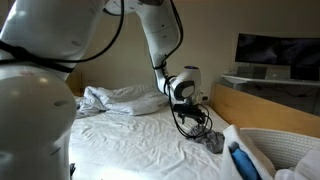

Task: Put the clothes on the bed in the laundry hamper

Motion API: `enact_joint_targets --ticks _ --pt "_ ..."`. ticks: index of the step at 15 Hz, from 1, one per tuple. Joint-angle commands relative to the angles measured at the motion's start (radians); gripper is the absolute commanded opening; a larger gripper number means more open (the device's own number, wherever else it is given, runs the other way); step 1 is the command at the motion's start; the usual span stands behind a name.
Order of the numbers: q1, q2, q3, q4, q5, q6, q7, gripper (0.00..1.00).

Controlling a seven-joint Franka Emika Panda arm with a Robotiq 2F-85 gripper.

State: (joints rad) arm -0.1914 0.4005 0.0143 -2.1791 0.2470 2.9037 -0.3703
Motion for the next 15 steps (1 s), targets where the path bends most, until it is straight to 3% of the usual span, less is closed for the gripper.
enact_joint_targets --ticks 1,5,6,7,11,15 --pt "0.013 0.154 0.017 0.011 0.045 0.28 -0.041 1.0" --pt "-0.042 0.373 0.098 0.062 -0.02 0.621 -0.015 1.0" --pt "-0.03 0.43 0.067 0.071 -0.156 0.701 0.109 1.0" --pt "0.04 0.45 -0.012 0.221 -0.161 0.579 0.111 1.0" --pt "0.088 0.6 -0.086 0.47 -0.234 0.559 0.173 1.0" --pt "0.196 0.798 -0.235 0.747 -0.17 0.551 0.204 1.0"
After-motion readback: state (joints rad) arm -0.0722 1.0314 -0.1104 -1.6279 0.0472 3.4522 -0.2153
